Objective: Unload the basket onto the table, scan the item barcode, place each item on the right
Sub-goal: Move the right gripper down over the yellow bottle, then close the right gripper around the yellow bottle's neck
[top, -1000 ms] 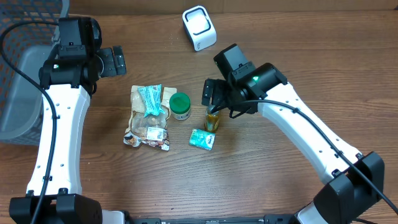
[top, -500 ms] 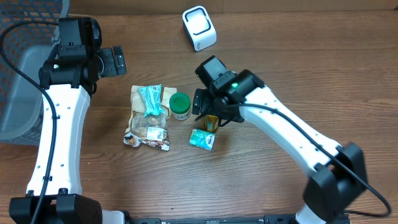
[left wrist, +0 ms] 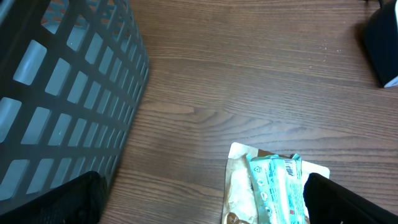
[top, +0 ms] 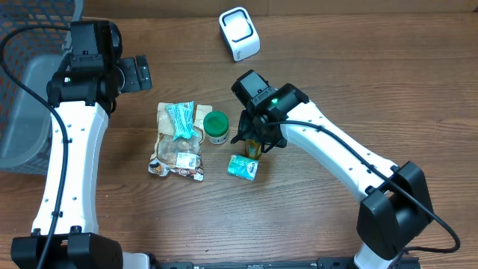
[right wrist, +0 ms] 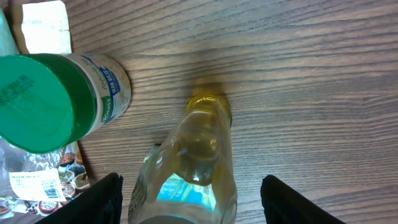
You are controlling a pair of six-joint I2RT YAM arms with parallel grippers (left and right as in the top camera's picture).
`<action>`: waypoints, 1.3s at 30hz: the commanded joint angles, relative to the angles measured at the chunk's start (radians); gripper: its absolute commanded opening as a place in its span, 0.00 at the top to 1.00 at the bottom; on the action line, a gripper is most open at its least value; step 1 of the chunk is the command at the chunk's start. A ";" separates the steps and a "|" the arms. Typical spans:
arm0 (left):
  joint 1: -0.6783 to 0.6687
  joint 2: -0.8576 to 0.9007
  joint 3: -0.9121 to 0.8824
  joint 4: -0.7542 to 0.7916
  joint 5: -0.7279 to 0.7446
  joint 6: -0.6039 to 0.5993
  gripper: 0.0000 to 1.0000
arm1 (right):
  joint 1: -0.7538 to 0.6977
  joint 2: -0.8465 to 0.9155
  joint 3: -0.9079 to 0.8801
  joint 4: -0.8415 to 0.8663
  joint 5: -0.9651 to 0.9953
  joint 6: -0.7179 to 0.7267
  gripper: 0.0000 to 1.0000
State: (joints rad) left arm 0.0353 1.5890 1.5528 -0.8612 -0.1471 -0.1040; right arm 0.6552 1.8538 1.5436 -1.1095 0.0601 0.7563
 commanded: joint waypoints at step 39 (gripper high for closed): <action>-0.003 0.000 0.007 0.001 -0.010 0.007 0.00 | 0.000 -0.011 -0.039 0.047 0.018 -0.005 0.37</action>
State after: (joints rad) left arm 0.0345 1.5890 1.5528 -0.8612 -0.1471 -0.1043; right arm 0.6552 1.8538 1.5108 -1.0664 0.0601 0.7547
